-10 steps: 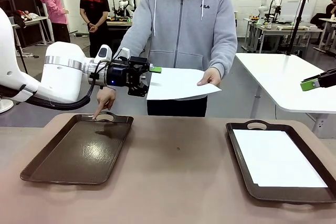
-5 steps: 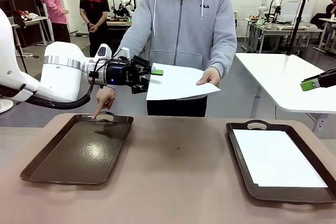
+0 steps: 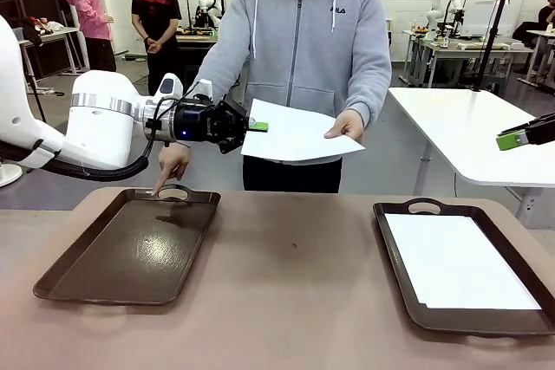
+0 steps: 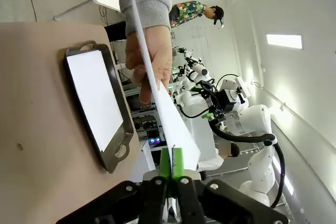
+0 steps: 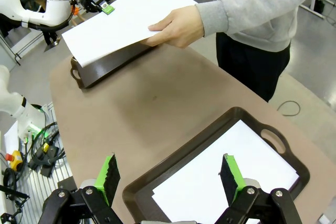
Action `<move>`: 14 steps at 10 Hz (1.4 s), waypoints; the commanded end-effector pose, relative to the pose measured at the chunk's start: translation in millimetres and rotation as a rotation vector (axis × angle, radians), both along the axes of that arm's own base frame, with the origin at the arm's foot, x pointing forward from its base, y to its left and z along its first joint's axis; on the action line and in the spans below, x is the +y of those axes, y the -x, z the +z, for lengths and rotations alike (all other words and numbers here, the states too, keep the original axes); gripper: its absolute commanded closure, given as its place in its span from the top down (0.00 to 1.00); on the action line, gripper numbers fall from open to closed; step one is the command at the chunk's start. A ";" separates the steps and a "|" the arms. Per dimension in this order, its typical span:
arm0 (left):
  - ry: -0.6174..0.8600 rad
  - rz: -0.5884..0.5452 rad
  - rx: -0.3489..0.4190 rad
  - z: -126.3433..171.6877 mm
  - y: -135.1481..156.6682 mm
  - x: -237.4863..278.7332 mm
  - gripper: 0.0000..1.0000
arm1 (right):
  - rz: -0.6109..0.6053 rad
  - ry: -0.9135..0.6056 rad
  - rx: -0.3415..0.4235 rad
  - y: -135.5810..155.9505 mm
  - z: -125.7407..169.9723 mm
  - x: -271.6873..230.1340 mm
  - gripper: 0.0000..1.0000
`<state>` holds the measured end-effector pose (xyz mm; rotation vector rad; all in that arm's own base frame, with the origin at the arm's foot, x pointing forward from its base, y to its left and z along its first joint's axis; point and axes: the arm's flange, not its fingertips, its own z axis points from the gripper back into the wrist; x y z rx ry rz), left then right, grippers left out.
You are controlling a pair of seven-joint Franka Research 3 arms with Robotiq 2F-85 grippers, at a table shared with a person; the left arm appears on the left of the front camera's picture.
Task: Sort the A4 documents.
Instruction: Receive the A4 Paper, then place the A4 Paper in the designated Handle tray.
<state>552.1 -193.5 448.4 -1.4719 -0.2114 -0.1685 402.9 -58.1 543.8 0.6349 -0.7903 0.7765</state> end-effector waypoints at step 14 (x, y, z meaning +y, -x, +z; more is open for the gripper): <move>0.007 -0.007 -0.006 0.5 0.2 1.6 0.00 | 0.003 -0.012 -0.007 -0.2 0.2 0.2 1.00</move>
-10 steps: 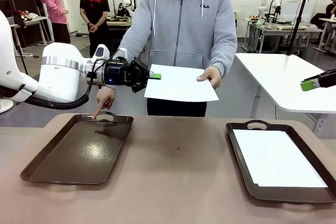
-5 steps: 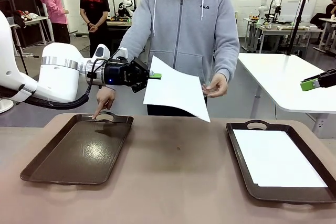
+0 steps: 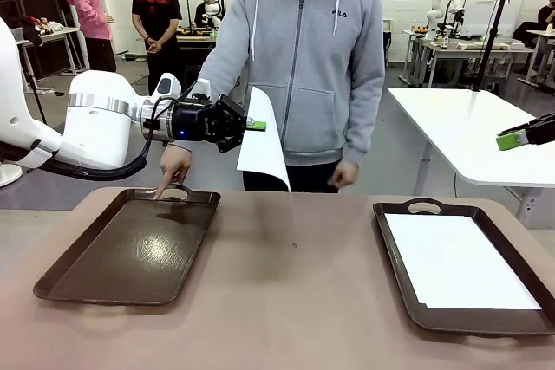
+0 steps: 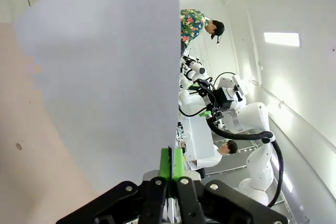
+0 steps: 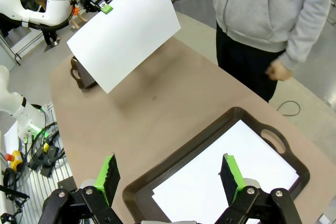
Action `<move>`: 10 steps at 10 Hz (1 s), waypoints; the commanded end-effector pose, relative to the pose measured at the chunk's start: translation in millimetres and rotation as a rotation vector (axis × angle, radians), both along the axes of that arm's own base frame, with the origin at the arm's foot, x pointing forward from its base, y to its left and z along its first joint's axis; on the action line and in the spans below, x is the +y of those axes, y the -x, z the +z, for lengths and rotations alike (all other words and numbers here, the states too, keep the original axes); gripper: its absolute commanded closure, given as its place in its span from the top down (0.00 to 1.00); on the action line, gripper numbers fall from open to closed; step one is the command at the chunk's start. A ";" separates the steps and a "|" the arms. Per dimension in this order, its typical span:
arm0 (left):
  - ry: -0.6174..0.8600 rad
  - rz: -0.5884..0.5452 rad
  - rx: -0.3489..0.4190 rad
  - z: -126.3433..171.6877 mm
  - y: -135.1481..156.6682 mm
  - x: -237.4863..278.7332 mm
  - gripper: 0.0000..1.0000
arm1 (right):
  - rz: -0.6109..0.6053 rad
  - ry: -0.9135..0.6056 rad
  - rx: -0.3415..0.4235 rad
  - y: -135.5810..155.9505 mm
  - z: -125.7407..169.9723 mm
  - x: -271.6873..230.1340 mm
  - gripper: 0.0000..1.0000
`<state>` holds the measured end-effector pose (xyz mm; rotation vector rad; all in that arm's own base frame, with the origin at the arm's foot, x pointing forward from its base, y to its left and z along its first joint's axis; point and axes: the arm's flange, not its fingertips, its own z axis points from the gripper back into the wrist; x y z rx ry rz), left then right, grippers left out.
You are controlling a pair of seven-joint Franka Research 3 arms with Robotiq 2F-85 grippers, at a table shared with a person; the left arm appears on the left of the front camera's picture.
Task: Sort the A4 documents.
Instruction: Place the A4 Paper in the designated Handle tray.
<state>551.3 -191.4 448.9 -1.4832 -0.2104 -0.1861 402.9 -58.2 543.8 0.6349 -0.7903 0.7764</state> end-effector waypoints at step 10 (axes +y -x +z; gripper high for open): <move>-0.016 0.108 0.033 28.4 36.3 41.9 0.01 | 0.003 -0.012 -0.007 -0.2 0.2 0.2 1.00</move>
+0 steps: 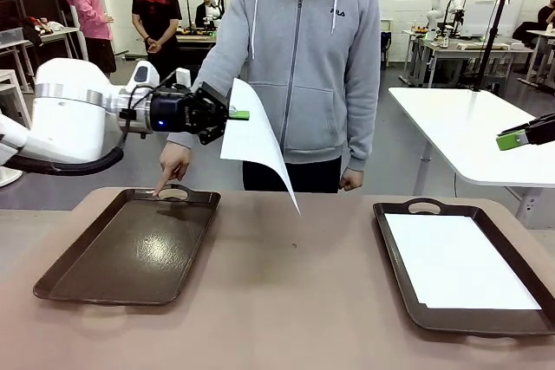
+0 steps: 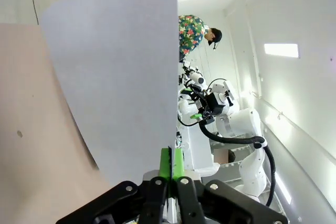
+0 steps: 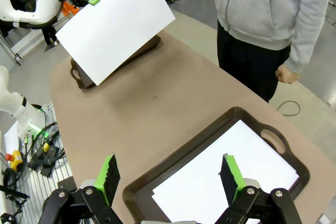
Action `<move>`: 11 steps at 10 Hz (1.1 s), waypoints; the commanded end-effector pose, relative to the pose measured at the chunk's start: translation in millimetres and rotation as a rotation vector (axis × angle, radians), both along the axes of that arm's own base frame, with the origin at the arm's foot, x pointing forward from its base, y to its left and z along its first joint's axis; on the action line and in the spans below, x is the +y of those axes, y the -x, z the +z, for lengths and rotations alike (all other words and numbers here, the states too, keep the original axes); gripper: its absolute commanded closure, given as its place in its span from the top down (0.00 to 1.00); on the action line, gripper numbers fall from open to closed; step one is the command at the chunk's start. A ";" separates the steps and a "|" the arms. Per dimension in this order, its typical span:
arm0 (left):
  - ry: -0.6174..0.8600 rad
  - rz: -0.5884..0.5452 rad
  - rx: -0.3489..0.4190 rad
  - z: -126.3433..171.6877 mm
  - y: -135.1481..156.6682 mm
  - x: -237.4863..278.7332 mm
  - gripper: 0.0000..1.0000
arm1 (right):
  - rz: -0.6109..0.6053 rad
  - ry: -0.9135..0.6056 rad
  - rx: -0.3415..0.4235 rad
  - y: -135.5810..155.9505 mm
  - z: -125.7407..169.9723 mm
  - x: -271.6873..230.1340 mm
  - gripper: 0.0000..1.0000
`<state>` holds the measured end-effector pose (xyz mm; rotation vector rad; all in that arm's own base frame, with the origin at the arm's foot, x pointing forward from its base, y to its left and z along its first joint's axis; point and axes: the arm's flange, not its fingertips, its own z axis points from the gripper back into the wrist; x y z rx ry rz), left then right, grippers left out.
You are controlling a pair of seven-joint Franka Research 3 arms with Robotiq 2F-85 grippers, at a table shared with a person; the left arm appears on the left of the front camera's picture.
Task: Sort the A4 documents.
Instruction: Place the A4 Paper in the designated Handle tray.
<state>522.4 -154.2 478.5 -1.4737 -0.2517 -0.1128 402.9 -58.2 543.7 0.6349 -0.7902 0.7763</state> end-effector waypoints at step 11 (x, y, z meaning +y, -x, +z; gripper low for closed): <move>-0.356 -0.114 0.197 -59.6 -7.1 106.4 0.01 | 0.003 -0.012 -0.007 -0.2 0.3 0.3 1.00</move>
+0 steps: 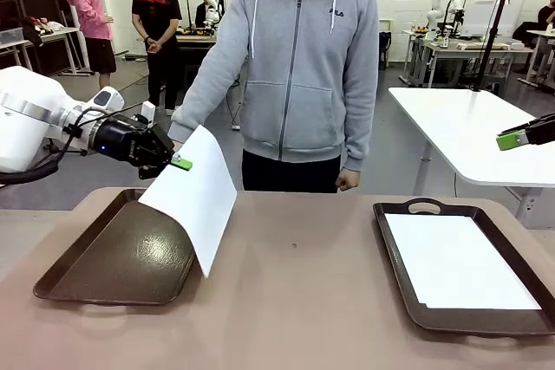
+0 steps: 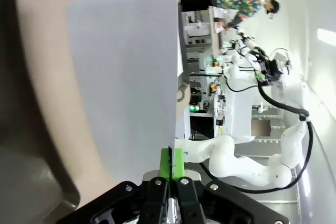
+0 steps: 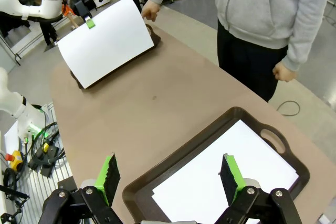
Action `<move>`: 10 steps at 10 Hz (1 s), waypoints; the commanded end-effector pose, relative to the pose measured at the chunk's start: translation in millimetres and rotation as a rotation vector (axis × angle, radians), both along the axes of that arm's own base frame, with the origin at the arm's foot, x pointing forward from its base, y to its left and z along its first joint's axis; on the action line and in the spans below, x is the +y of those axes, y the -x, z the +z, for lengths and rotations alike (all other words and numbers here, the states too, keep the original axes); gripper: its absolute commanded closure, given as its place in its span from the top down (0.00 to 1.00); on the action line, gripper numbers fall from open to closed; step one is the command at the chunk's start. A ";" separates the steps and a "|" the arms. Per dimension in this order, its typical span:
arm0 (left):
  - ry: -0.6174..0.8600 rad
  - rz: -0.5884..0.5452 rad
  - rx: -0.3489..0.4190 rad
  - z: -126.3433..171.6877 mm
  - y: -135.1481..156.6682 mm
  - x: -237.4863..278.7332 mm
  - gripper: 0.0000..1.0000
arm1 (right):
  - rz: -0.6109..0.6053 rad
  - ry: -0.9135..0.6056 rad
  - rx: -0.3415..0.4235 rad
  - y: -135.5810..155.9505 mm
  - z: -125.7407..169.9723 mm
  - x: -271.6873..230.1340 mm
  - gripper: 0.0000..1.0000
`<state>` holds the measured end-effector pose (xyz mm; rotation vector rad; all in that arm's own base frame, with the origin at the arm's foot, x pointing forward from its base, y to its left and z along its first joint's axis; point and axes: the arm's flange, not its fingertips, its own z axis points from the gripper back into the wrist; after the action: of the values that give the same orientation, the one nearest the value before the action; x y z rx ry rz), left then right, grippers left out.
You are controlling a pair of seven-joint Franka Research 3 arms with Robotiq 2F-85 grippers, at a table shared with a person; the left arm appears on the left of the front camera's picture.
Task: Sort the A4 documents.
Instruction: Place the A4 Paper in the designated Handle tray.
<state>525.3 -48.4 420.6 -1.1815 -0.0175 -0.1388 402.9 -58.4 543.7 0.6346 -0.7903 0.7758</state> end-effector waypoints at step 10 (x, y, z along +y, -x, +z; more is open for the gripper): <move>-0.295 0.130 0.018 -33.2 0.6 65.9 0.01 | 0.004 -0.012 -0.007 -0.2 0.2 0.5 1.00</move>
<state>526.3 21.6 393.3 -0.8962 -0.0430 -0.0102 402.9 -58.4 543.7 0.6346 -0.7903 0.7758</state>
